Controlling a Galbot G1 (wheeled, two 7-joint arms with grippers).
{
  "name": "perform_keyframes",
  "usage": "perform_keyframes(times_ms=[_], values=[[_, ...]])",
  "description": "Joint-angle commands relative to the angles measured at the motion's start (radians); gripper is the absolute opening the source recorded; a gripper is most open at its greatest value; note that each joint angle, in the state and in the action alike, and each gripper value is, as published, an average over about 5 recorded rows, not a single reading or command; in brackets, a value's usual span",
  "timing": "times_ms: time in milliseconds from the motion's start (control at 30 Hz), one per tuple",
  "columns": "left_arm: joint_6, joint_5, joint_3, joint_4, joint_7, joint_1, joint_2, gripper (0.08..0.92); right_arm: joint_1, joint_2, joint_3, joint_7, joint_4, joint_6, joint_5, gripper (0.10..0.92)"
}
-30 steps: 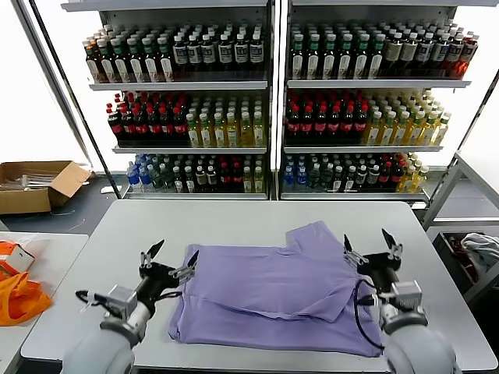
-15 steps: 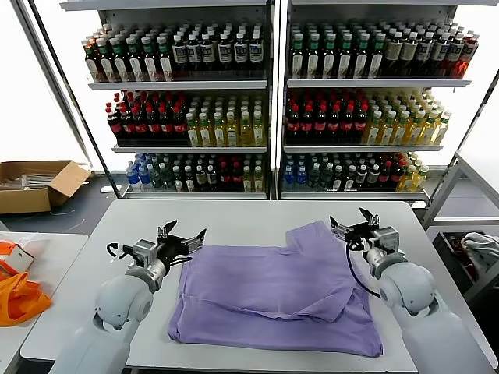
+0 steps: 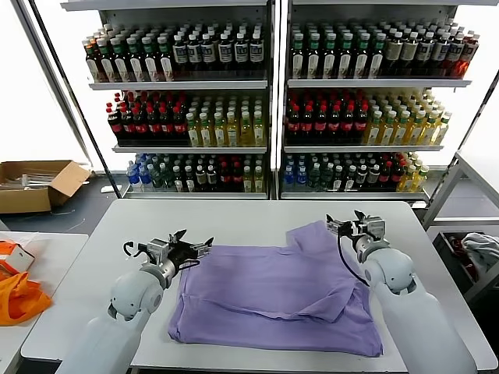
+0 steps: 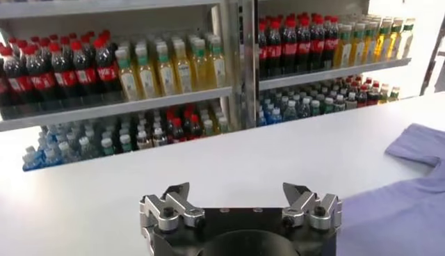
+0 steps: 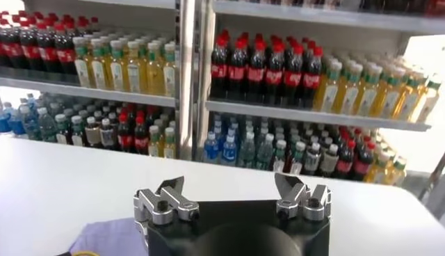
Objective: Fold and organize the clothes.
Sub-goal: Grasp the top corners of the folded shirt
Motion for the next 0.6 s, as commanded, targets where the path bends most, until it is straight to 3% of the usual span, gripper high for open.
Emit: perform_keyframes(times_ms=[33,600], values=[[0.005,-0.029,0.017,0.048,-0.001,-0.017,-0.004,0.823,0.04,0.081,-0.014,0.013,-0.105,-0.004,0.01,0.823],[0.005,-0.025,0.007,0.091,-0.003,-0.011,-0.026,0.823,0.068,0.138,-0.013,0.011,-0.186,-0.004,-0.001,0.823]])
